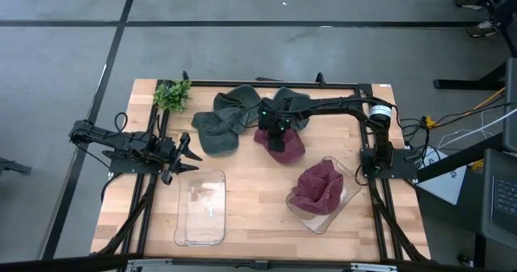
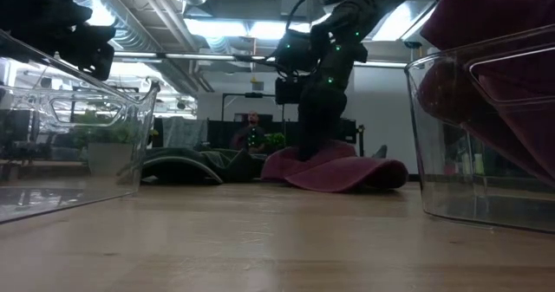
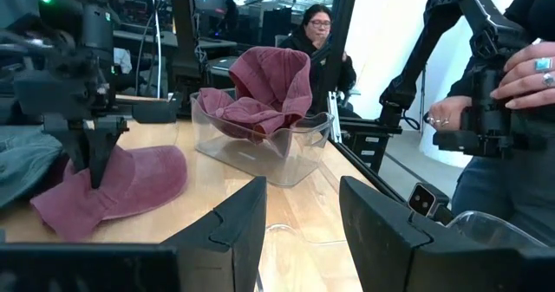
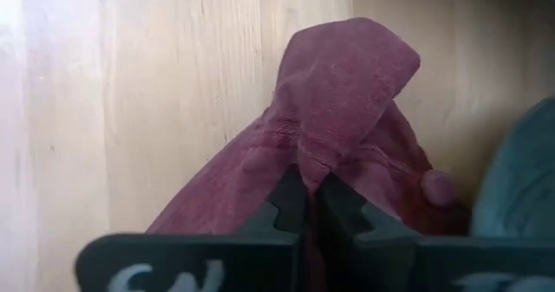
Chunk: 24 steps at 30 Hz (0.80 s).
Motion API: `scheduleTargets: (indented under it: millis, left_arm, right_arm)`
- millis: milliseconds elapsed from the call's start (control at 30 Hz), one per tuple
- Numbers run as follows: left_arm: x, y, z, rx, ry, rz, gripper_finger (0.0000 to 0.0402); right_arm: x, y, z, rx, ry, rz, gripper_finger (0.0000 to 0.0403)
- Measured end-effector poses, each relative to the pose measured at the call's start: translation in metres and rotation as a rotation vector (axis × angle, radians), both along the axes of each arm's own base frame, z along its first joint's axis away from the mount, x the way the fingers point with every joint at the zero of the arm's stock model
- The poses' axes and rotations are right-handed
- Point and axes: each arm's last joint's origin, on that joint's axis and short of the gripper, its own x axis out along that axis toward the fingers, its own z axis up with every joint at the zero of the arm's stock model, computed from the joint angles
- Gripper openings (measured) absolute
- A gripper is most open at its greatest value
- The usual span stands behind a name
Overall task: Pick & Place hat
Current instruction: Put the red cap into the right transparent bin
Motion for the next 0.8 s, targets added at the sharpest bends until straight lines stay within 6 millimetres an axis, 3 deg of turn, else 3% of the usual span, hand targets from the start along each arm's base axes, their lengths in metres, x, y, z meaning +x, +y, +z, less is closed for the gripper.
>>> scheduleTargets:
  millis: [800]
  left_arm:
    - [0.000, 0.000, 0.000, 0.000, 0.000, 0.000, 0.0143]
  right_arm:
    - [-0.017, 0.006, 0.071, -0.021, -0.232, 0.027, 0.0011]
